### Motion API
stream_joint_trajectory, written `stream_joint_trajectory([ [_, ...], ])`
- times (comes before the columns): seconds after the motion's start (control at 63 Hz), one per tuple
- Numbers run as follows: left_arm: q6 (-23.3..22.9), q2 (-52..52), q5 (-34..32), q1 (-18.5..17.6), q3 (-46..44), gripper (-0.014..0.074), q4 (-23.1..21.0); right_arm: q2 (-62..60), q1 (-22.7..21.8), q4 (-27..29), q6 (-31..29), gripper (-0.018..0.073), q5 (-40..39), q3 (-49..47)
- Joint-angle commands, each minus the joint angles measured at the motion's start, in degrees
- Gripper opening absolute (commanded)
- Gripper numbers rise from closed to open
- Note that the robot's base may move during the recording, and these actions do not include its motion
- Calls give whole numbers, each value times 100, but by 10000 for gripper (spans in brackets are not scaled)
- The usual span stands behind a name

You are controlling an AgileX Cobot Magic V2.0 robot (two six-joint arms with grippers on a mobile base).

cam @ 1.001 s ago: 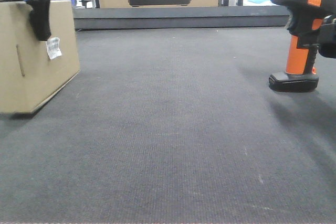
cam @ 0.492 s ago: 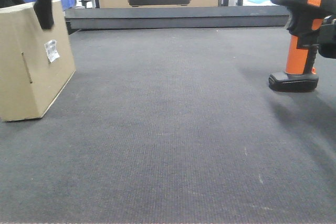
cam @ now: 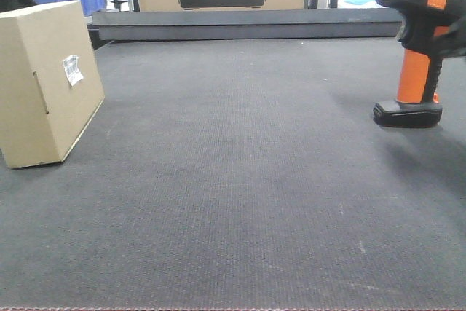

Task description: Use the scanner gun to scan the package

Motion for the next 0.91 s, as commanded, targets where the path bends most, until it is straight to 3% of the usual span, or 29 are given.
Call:
stream_joint_trajectory([
  [0.0,-57,-483,-376,-15,467,45,-121,-604,-9,-28,15,236,692,19],
  [0.095,-77,-1014,-1003,0,1135,-112,-149,-1152,-9,-28,15,71,1496,19],
  [0.318,-77,-2057,-2559,343,2806,-111,-404,-2222,-9,-28,15,-167,2644,19],
  [0.492,-77,-2875,-3757,715,4146,-111,-404,-3024,-9,-5,15,-169,3309,29],
  [0.683,-77,-3944,-5054,751,5425,-111,-383,-3740,-9,-5,15,-169,3324,188],
  [0.889,-77,-5206,-5289,751,6273,-111,-209,-4682,-9,-5,15,-169,3578,446],
])
